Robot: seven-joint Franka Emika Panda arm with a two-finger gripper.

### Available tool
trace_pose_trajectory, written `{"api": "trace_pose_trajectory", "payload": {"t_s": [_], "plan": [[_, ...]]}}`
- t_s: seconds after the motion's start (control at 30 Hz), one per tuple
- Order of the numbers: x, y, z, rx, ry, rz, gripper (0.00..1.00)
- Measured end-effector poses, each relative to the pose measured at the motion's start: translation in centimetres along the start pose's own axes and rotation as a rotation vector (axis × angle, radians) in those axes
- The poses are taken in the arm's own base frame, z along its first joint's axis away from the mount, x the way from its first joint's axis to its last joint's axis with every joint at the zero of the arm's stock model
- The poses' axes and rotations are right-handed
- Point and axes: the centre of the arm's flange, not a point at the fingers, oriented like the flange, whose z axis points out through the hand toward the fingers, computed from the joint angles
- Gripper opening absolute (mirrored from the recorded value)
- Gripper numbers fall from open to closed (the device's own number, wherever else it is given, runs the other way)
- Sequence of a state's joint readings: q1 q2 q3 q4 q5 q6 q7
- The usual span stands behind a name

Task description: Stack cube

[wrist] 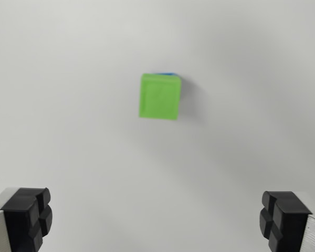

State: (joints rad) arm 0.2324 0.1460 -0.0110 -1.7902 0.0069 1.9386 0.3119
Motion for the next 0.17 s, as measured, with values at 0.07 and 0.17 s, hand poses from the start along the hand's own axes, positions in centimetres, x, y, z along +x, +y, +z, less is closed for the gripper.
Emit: {"api": "trace_pose_trajectory", "payload": {"t_s": [0.07, 0.17], "plan": [[0.0, 0.0, 0.0, 0.0, 0.0, 0.0, 1.0], [0.0, 0.0, 0.0, 0.0, 0.0, 0.0, 1.0]]}}
